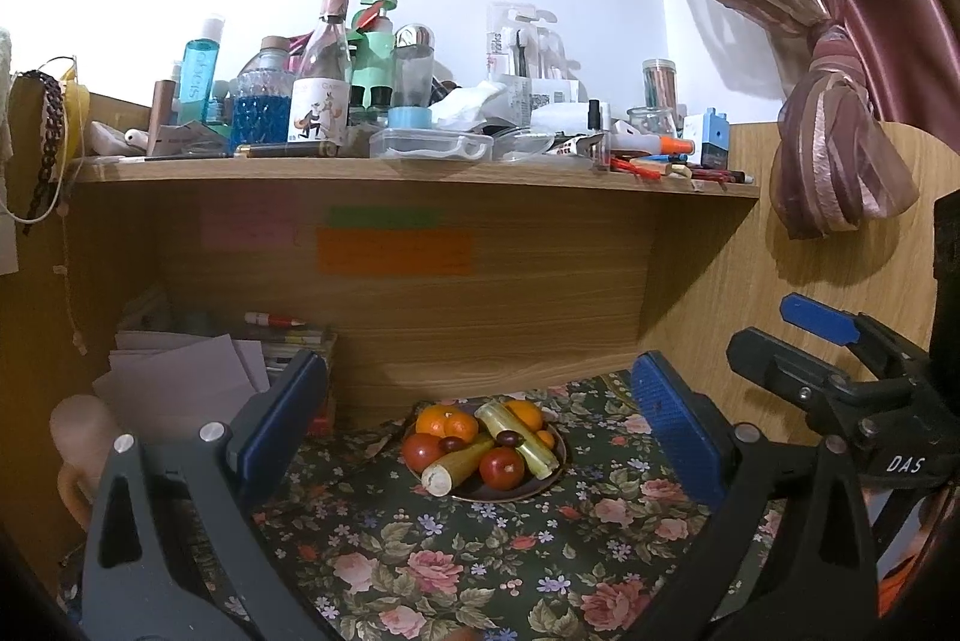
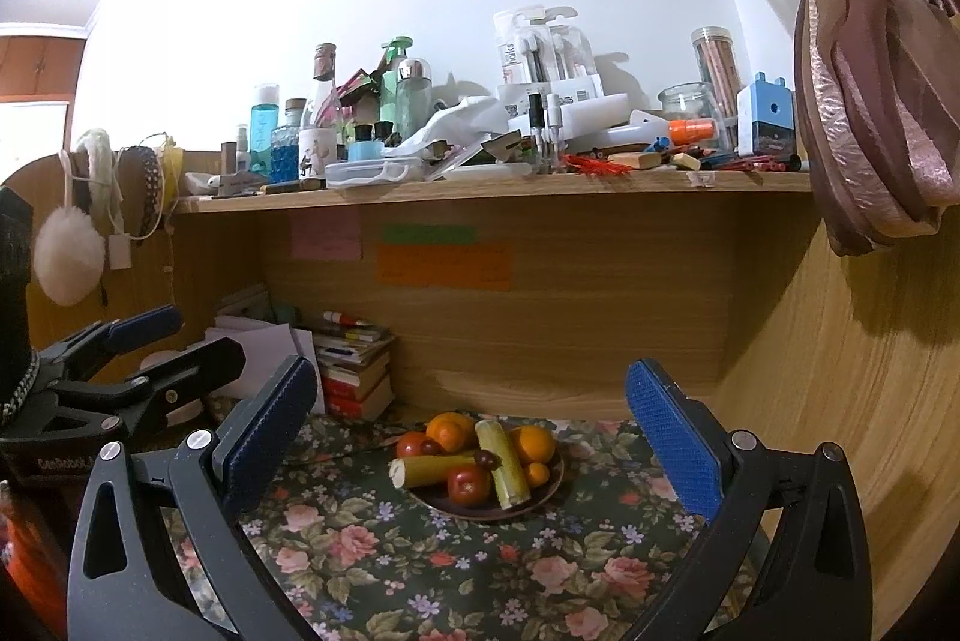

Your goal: Organize fruits

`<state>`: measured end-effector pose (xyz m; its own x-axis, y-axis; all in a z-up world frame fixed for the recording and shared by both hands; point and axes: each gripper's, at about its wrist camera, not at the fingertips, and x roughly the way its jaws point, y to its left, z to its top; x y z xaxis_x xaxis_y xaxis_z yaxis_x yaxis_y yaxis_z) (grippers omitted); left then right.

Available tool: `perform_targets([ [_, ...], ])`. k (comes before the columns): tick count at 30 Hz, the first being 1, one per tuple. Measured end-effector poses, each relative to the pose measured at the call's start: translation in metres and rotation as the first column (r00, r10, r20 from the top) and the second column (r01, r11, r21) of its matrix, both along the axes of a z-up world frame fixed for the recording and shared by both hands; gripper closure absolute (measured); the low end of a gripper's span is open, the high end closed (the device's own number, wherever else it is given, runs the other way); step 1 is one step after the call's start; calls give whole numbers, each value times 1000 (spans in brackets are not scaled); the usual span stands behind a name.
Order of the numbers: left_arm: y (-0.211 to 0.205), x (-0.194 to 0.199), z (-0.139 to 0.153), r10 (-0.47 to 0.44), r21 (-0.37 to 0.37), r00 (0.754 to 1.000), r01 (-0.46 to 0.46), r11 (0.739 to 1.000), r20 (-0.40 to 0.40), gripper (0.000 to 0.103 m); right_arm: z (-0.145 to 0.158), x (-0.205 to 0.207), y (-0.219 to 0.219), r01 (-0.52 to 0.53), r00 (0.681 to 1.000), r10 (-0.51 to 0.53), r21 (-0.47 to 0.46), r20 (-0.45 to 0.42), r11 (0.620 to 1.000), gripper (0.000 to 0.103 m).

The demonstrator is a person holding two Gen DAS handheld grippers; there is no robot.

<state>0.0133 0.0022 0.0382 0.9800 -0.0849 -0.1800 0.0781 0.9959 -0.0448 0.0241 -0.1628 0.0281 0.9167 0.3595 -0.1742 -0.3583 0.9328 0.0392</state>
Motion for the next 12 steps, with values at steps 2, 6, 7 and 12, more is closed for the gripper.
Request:
perform_targets([
  [2,-1,1,0,3,-1,1000,-3,1000,-3,0,0,1,1,-2,1000,2,1,-2,1000,0],
  [6,-3,1,-1,11,-6,1000,-11,1000,-6,0,-1,3,3,-3,1000,3,1,-6,1000,0],
  [7,-3,1,-1,13,-7,1000,-14,1000,-6,0,-1,3,4,-3,1000,3,0,-8,1000,0],
  [12,-3,2,-2,15,-11,1000,-15,1000,-12,0,-4,6,7,-4,1000,4,-5,-15,1000,0],
])
